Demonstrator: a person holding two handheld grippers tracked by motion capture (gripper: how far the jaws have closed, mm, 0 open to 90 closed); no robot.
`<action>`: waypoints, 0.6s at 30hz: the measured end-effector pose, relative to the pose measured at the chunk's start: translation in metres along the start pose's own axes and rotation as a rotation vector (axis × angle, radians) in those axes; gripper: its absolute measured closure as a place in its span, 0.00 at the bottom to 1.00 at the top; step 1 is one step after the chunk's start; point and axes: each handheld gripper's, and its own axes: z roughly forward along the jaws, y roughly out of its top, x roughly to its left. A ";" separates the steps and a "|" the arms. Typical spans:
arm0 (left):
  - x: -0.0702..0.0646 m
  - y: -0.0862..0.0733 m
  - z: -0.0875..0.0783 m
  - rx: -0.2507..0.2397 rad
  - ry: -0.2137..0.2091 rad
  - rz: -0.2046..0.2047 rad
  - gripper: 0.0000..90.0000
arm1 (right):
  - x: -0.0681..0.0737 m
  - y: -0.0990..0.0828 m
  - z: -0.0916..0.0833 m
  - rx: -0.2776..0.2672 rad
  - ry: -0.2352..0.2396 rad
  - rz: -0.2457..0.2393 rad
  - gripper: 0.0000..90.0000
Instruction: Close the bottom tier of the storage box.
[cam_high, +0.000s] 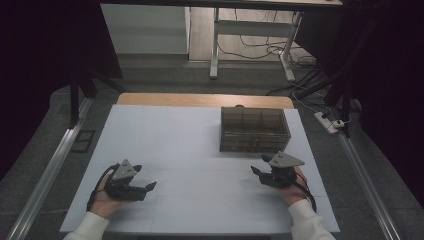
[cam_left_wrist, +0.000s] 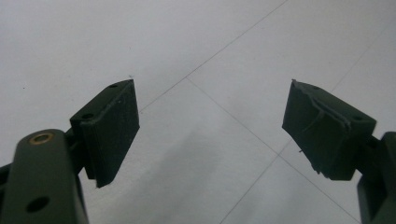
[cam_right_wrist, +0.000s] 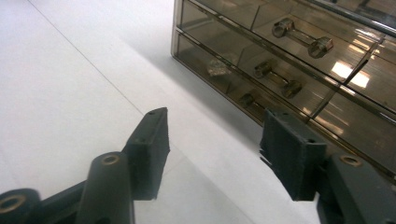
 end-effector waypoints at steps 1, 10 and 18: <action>0.000 0.000 0.000 0.000 0.000 -0.002 0.20 | 0.001 0.000 -0.001 -0.005 0.003 0.004 0.44; 0.000 -0.001 0.000 0.000 0.000 -0.002 0.20 | 0.005 -0.012 -0.018 -0.020 0.026 0.014 0.40; -0.001 0.000 0.001 0.002 -0.004 0.000 0.20 | 0.005 -0.029 -0.035 -0.017 0.034 0.021 0.38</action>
